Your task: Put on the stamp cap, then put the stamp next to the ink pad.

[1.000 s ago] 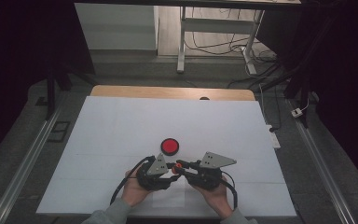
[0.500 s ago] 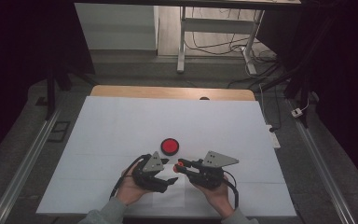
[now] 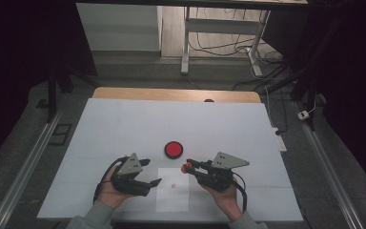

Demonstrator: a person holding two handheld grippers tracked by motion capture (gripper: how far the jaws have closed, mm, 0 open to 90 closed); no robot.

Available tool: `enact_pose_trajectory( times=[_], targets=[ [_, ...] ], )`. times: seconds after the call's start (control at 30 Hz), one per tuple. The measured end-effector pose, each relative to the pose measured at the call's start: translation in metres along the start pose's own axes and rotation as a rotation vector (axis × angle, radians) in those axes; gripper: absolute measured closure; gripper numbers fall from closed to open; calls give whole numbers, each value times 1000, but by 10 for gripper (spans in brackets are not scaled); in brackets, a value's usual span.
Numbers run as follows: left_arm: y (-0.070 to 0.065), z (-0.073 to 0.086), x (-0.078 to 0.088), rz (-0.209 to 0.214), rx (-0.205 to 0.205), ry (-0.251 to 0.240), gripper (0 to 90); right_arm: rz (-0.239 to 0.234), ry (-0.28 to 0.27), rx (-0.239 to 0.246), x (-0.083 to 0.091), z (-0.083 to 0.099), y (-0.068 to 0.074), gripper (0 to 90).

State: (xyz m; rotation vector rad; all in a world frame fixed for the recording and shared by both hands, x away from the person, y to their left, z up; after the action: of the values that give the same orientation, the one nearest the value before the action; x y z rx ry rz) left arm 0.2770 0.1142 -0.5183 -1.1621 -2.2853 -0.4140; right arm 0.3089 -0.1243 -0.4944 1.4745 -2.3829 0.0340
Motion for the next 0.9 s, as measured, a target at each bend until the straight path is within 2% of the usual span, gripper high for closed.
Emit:
enact_pose_trajectory(
  times=[0.23,0.43,0.6,0.9],
  targets=[
    [12,22,23,-30,43,-8,233,20,-5,-2,4,-1,-6,730],
    [18,37,35,-43,69,-1,239,31,-6,-3,7,-1,-10,730],
    [23,42,37,-50,84,3,242,26,-5,1,7,-2,-11,730],
    [26,43,37,-53,100,0,241,35,2,3,7,-2,-17,730]
  ],
)
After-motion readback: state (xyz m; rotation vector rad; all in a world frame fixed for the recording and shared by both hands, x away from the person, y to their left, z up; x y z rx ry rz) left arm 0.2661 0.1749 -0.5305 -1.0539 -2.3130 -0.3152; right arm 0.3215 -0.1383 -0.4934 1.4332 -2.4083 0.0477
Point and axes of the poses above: each handheld gripper's, and its own axes: x roughly backward along the jaws, z roughly out of its underside, y roughly to its left, the point moved 5 cm from there along -x, roughly forward along the jaws, and after that the axes turned 3 degrees about -x, right-handed, at the moved point
